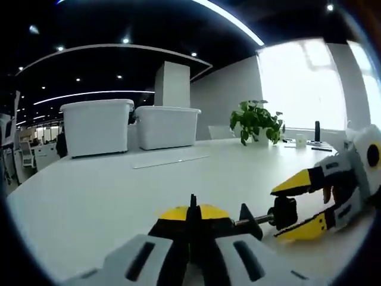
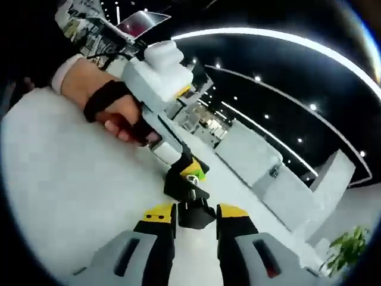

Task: Clamp the fixed fixture on the desktop, loosen the retaining clip, secure it to the edge of the desk, and tighten the retaining clip.

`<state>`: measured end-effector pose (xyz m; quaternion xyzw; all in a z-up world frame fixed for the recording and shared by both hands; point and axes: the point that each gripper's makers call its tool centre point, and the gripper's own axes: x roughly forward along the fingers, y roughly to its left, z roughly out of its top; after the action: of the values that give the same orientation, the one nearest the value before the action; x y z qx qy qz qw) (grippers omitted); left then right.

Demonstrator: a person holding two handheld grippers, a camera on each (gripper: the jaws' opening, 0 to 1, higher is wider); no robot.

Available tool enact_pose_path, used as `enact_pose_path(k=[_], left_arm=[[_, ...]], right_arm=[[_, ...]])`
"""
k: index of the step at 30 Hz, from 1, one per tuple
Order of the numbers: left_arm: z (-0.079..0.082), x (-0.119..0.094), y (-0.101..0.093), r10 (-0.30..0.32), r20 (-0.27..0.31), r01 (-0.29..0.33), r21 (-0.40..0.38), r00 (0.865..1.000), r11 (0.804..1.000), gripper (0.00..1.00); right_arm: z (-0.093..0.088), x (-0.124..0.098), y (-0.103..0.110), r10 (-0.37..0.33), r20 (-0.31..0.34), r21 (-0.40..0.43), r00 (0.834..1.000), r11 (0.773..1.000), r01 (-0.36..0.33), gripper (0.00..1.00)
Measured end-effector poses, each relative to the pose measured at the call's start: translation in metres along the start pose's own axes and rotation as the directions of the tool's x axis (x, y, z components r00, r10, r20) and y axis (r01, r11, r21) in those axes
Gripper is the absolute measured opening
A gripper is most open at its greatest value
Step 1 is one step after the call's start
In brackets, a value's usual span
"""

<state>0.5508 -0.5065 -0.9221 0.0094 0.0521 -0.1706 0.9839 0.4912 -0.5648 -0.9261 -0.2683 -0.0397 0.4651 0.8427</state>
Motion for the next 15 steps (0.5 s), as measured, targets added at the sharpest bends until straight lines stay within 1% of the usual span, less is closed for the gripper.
enact_pose_path(k=[1,2,3,4,5,6,7,8,9,10,13,15], left_arm=[[0.0,0.0,0.0,-0.001,0.0,0.001,0.001,1.0,1.0,0.04],[0.0,0.0,0.0,-0.001,0.0,0.001,0.002,1.0,1.0,0.04],[0.0,0.0,0.0,-0.001,0.0,0.001,0.003,1.0,1.0,0.04],[0.0,0.001,0.0,-0.002,0.0,0.002,0.002,1.0,1.0,0.04],[0.0,0.001,0.0,-0.002,0.0,0.002,0.005,1.0,1.0,0.04],[0.0,0.001,0.0,-0.002,0.0,0.002,0.005,1.0,1.0,0.04],[0.0,0.001,0.0,-0.002,0.0,0.002,0.005,1.0,1.0,0.04],[0.0,0.001,0.0,-0.002,0.0,0.002,0.004,1.0,1.0,0.04],[0.0,0.001,0.0,-0.002,0.0,0.002,0.004,1.0,1.0,0.04],[0.0,0.001,0.0,-0.002,0.0,0.002,0.005,1.0,1.0,0.04],[0.0,0.002,0.0,-0.003,0.001,0.003,0.007,1.0,1.0,0.04],[0.0,0.002,0.001,-0.003,0.001,0.003,0.008,1.0,1.0,0.04]], right_arm=[[0.002,-0.001,-0.001,0.009,0.006,0.171,1.0,0.985,-0.01,0.38],[0.006,-0.002,-0.002,0.027,0.024,0.268,0.999,0.963,-0.033,0.39],[0.007,-0.002,-0.007,0.018,0.043,0.34,0.999,0.94,-0.032,0.38],[0.003,-0.001,-0.013,0.01,0.037,0.422,0.999,0.906,-0.024,0.36],[0.0,0.0,-0.017,0.01,0.045,0.511,0.999,0.859,-0.032,0.36],[-0.002,0.002,-0.019,0.022,0.056,0.592,0.998,0.804,-0.051,0.36],[-0.009,0.004,-0.018,0.047,0.048,0.669,0.998,0.741,-0.067,0.36],[-0.012,0.006,-0.018,0.049,0.045,0.695,0.998,0.716,-0.066,0.34],[-0.016,0.007,-0.018,0.06,0.038,0.704,0.997,0.707,-0.069,0.31],[-0.015,0.008,-0.019,0.051,0.042,0.704,0.998,0.707,-0.066,0.3],[-0.011,0.009,-0.023,0.032,0.061,0.717,0.998,0.694,-0.066,0.25],[-0.006,0.009,-0.026,0.019,0.08,0.71,0.997,0.701,-0.07,0.26]])
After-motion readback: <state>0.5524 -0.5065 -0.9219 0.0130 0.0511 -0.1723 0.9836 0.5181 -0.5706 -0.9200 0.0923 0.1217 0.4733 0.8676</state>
